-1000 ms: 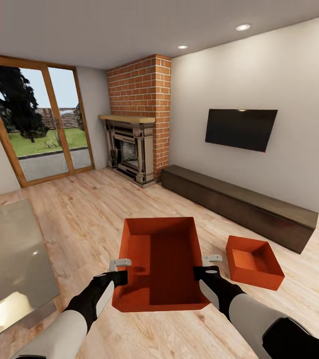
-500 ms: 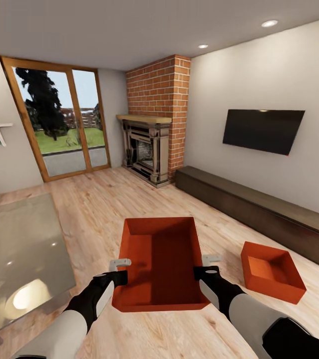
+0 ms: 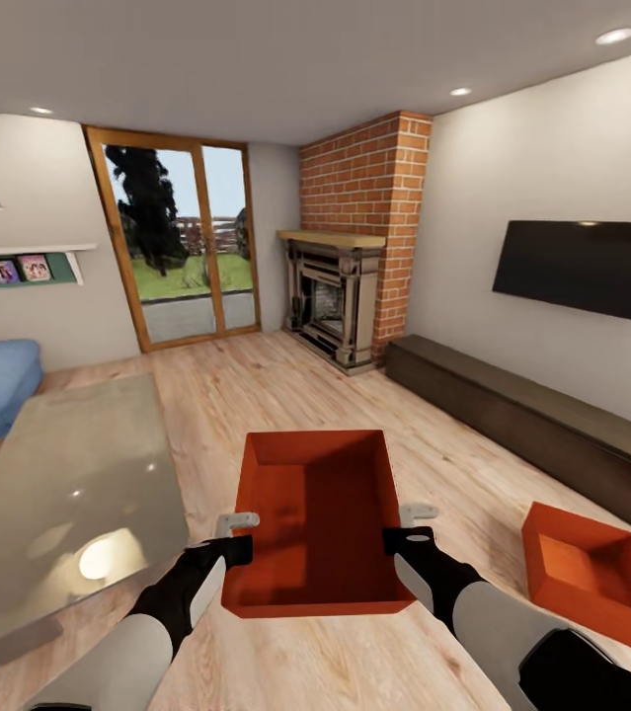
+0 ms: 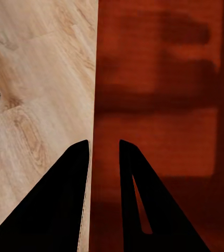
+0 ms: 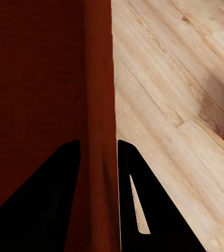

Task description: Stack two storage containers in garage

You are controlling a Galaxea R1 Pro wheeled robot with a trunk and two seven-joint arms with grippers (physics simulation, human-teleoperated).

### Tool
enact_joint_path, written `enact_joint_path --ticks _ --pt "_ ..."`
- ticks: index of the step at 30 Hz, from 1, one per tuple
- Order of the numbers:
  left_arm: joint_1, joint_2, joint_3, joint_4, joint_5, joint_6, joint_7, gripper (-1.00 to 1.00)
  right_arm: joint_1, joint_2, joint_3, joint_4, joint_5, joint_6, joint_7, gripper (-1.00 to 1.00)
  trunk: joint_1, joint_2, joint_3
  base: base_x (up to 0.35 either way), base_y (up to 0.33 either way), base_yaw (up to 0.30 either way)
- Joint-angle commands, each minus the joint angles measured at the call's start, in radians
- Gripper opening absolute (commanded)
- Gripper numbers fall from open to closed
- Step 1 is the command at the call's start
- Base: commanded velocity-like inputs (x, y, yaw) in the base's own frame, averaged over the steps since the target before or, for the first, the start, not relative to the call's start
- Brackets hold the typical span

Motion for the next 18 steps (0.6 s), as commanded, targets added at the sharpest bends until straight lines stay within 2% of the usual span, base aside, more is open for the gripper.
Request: enact_joint_path --ticks 1,18 --pt "-0.001 0.001 0.001 -0.003 -0.019 0.008 0.022 -1.00 -0.001 -0.003 0.011 0.000 0.002 0.008 -0.013 -1.00 0.001 -0.002 -0.002 0.000 0.000 0.290" --pt "-0.001 0.001 0.001 -0.003 -0.019 0.008 0.022 -1.00 -0.001 -0.003 0.011 0.000 0.002 0.008 -0.013 -1.00 0.001 -0.002 0.008 0.000 0.000 0.290"
